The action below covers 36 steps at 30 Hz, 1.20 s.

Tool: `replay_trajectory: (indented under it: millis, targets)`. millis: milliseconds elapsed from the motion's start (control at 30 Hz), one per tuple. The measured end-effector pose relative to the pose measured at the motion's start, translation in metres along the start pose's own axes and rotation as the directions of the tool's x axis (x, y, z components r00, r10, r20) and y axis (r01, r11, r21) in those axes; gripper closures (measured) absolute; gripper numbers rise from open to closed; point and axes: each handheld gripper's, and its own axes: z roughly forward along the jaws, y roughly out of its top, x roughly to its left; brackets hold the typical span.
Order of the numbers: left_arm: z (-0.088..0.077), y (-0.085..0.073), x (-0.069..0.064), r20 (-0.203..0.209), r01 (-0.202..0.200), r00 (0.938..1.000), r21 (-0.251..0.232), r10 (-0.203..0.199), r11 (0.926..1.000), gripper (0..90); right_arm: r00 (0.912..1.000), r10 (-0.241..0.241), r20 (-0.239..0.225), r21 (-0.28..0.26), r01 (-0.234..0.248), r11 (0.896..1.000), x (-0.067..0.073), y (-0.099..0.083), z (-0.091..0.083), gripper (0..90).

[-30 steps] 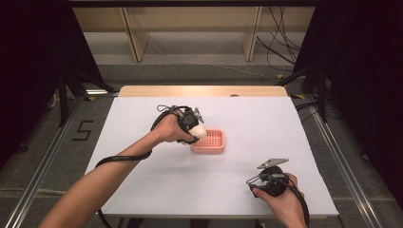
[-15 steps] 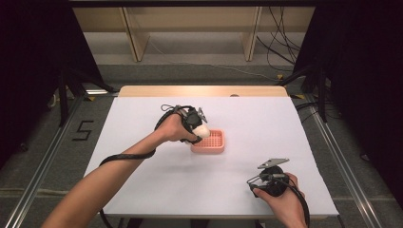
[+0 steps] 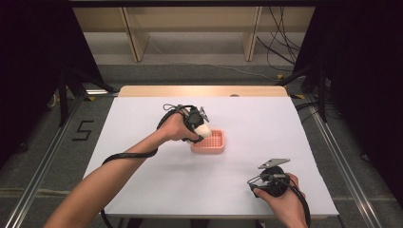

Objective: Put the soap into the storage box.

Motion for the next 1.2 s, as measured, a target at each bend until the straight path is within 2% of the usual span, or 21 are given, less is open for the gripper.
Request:
replay_trajectory:
  millis: [33, 67, 667, 767, 833, 867, 933, 1200]
  targets:
    - [0.0, 0.0, -0.001, 0.0, 0.01, 1.0, -0.004, -0.01, 0.9999, 49.0, 1.0, -0.001, 0.0, -0.001, 0.001, 1.0, 0.0, 0.0, 0.0, 36.1]
    - [0.0, 0.001, 0.0, -0.003, -0.001, 1.0, -0.006, 0.001, 1.0, 49.0, 1.0, 0.0, 0.0, -0.001, 0.0, 1.0, 0.0, 0.0, 0.0, 36.1]
    - [0.008, 0.006, -0.003, 0.009, -0.01, 0.9999, -0.01, 0.01, 0.9999, 49.0, 1.0, -0.008, 0.0, 0.0, 0.008, 1.0, 0.001, 0.0, 0.001, 36.1]
    - [0.009, 0.007, -0.004, 0.009, 0.004, 1.0, -0.024, -0.004, 0.9997, 49.0, 0.9999, -0.012, -0.002, 0.005, 0.012, 1.0, 0.001, 0.0, 0.001, 36.1]
    - [0.01, 0.007, -0.003, 0.005, -0.009, 0.9999, -0.019, 0.01, 0.9998, 49.0, 1.0, 0.002, -0.005, 0.013, -0.002, 1.0, 0.002, 0.0, 0.001, 36.1]
    - [0.01, 0.007, -0.002, 0.005, -0.018, 0.9998, -0.013, 0.018, 0.9998, 49.0, 1.0, -0.01, -0.001, 0.002, 0.01, 1.0, 0.002, 0.0, 0.001, 36.1]
    - [0.012, 0.007, -0.003, 0.007, -0.005, 1.0, -0.024, 0.005, 0.9997, 49.0, 0.9999, -0.012, -0.001, 0.003, 0.012, 1.0, 0.001, 0.0, 0.001, 36.1]
    - [0.016, 0.009, -0.004, 0.009, -0.008, 0.9999, -0.032, 0.008, 0.9995, 49.0, 0.9999, -0.012, -0.001, 0.003, 0.012, 1.0, 0.002, 0.0, 0.001, 36.1]
